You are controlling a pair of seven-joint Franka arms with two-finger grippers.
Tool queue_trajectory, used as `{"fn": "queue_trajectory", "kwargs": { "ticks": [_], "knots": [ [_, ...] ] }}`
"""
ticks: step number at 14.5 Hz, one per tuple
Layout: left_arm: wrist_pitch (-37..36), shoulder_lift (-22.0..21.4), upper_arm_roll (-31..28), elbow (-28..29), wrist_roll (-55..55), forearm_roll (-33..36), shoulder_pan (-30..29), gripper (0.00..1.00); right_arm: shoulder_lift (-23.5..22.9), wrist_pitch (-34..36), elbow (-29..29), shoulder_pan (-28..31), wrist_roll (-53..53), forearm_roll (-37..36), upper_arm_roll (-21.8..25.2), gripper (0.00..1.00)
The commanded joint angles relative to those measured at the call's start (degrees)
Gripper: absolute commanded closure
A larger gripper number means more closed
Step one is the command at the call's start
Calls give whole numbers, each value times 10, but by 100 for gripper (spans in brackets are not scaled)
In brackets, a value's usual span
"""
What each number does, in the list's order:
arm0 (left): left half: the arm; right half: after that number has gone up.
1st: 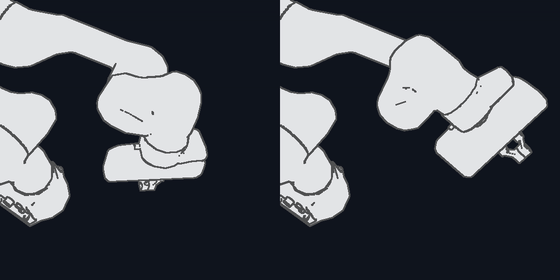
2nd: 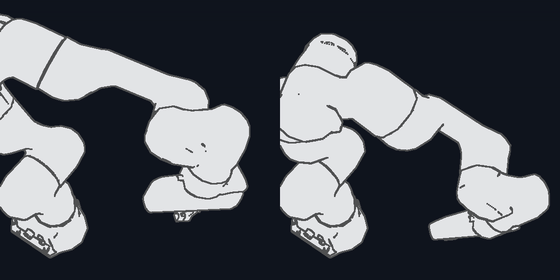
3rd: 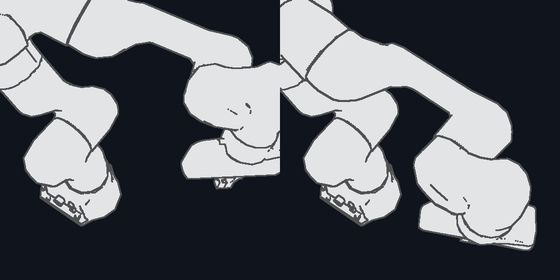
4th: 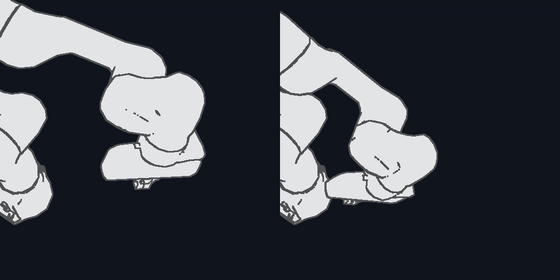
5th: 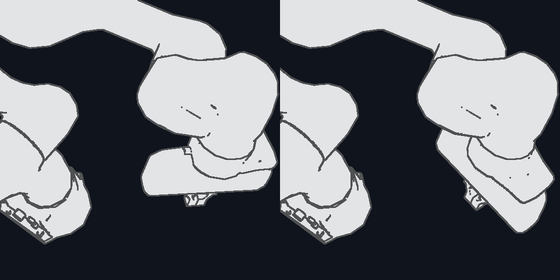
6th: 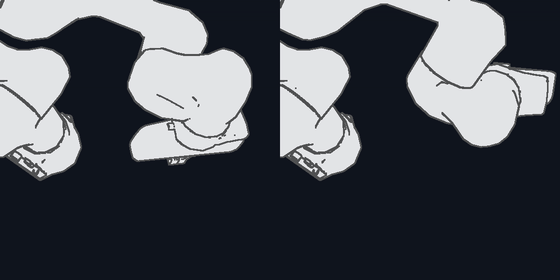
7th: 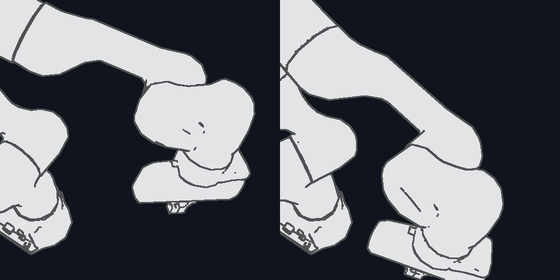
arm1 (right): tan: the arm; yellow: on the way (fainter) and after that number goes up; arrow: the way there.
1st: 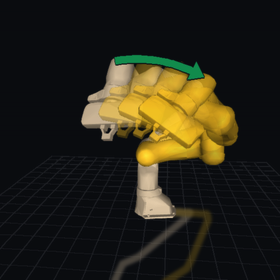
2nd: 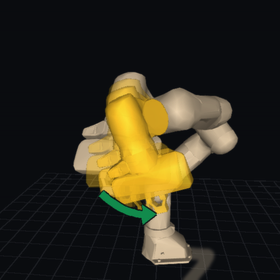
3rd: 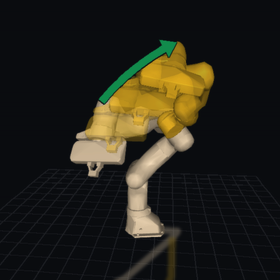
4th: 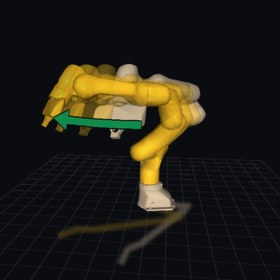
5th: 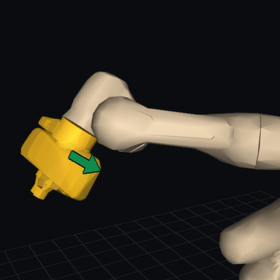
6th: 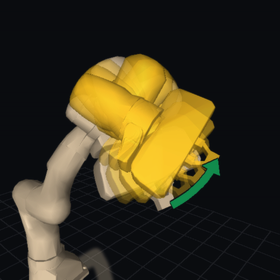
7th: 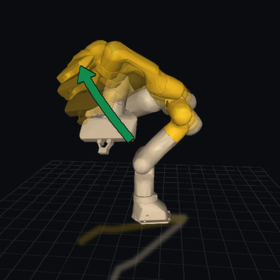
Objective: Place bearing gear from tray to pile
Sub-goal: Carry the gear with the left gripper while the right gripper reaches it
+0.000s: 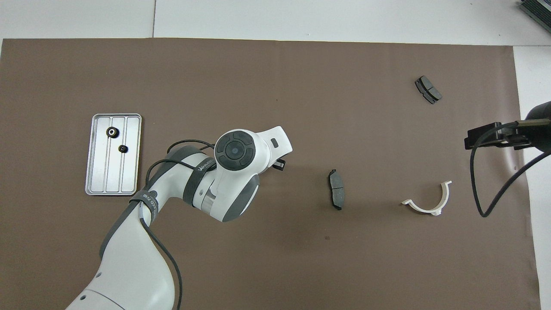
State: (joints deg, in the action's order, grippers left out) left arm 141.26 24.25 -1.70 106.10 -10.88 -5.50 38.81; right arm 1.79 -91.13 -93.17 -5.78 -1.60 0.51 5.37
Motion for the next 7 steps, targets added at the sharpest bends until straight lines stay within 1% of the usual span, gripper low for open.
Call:
{"fn": "queue_trajectory", "kwargs": {
  "ticks": [1, 5, 6, 7],
  "knots": [
    [33, 18, -6, -14, 0, -11, 0, 100, 16, -14, -19, 3, 17, 10, -2, 0],
    [96, 32, -5, -22, 1, -18, -1, 100, 14, -26, -18, 0, 15, 9, -4, 0],
    [98, 32, -5, -22, -1, -27, 0, 59, 10, -33, -18, -5, 13, 10, -4, 0],
    [98, 33, -6, -24, -2, -41, 0, 1, 8, -47, -18, -13, 10, 10, -4, 0]
  ]
}}
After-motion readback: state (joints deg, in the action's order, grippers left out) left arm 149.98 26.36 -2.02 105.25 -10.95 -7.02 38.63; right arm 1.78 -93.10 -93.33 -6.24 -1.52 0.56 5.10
